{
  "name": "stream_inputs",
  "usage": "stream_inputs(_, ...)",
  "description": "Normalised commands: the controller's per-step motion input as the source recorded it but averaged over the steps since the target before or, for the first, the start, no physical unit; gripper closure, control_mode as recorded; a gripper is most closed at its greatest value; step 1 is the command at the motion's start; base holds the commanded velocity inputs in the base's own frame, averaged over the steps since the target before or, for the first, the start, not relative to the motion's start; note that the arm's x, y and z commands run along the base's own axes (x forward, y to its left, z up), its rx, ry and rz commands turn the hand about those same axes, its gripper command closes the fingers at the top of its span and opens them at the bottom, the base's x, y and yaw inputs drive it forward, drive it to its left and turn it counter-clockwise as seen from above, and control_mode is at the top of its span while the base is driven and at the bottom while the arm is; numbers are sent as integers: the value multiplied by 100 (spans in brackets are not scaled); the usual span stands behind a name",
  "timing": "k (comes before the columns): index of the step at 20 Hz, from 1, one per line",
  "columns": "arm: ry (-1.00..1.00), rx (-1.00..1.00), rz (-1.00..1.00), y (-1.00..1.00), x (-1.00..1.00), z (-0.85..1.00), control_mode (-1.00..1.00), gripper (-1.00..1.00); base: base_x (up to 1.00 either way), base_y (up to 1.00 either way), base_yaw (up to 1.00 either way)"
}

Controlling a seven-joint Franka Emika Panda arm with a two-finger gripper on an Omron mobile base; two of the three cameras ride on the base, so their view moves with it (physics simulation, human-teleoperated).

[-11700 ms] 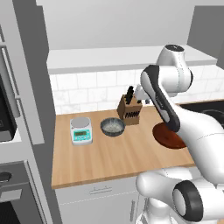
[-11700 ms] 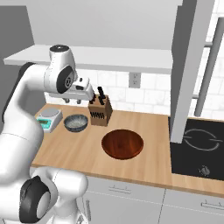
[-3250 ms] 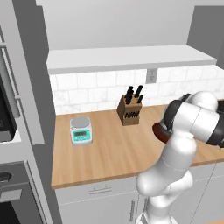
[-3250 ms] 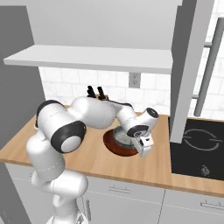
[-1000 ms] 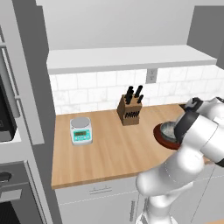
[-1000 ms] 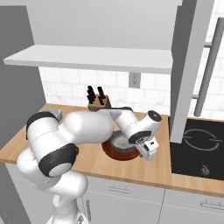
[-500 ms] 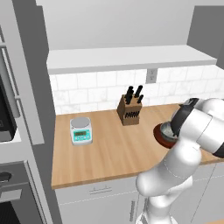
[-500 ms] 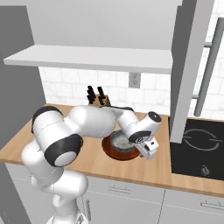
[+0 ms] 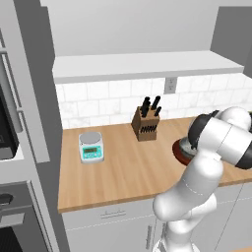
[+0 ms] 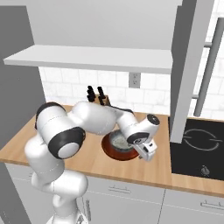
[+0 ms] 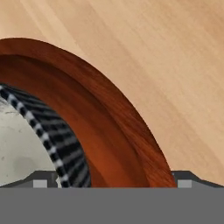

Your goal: Pick up the bowls on the counter and stack them on top of one another in the open cabinet. Place the smaller bowl on top of the larger bowl.

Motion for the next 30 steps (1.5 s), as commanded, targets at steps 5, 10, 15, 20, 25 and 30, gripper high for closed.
stream_inputs(5, 2, -2, 0, 25, 14, -17, -100, -100, 0, 0, 0)
stream_inputs(10, 6, -1, 0, 28, 12, -14, -100, 100, 0, 0, 0)
stream_inputs(15, 3, 0, 0, 5, -1, 0, -100, 100, 0, 0, 0)
stream_inputs(20, 0, 0, -1, 6, -33, 7, -100, 100, 0, 0, 0)
stream_inputs(25, -8, 0, -11, 5, -62, 34, -100, 100, 0, 0, 0)
stream_inputs(30, -21, 0, -20, 35, -53, 53, -100, 100, 0, 0, 0)
